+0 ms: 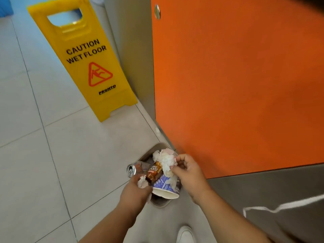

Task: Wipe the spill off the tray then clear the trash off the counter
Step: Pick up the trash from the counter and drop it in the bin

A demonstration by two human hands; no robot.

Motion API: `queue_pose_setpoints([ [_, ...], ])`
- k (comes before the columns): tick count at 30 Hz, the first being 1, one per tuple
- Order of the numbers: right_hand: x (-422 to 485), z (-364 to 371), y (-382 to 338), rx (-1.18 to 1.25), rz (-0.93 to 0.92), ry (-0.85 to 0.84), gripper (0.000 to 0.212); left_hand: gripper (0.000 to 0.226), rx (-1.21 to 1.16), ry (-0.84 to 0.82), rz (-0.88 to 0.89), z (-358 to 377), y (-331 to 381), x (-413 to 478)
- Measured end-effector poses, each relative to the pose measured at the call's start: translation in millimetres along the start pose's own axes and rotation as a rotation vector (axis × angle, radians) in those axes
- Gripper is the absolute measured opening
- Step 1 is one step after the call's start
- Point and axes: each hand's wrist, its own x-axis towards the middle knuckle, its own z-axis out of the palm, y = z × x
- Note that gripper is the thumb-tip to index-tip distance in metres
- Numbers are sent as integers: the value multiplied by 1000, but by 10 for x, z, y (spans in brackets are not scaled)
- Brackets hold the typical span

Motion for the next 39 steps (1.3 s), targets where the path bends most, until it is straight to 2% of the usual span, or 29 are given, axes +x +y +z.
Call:
queue_pose_setpoints([
  [4,330,64,335,-219,-35,-8,24,37,42,-10,95,184,29,341],
  [7,537,87,509,-441,-71,-30,19,36,88,16,174,292,136,571],
  [11,724,140,653,-676,-69,-76,22,49,133,56,265,398,215,892],
  [14,747,154,695,-745,-73,-148,38,63,270,14,307,455,188,1068],
  [19,668,125,665,-739,-69,-246,50,53,441,-100,247,482,223,1003],
  [27,200,-61,374,-559,-64,-114,39,50,390,-99,148,219,317,496],
  [32,-357,-303,-137,-478,-108,-69,36,46,475,-50,237,-101,586,-93],
  [39,-1203,-593,-1369,-380,-209,1,43,37,493,-26,395,-498,1389,-1156],
])
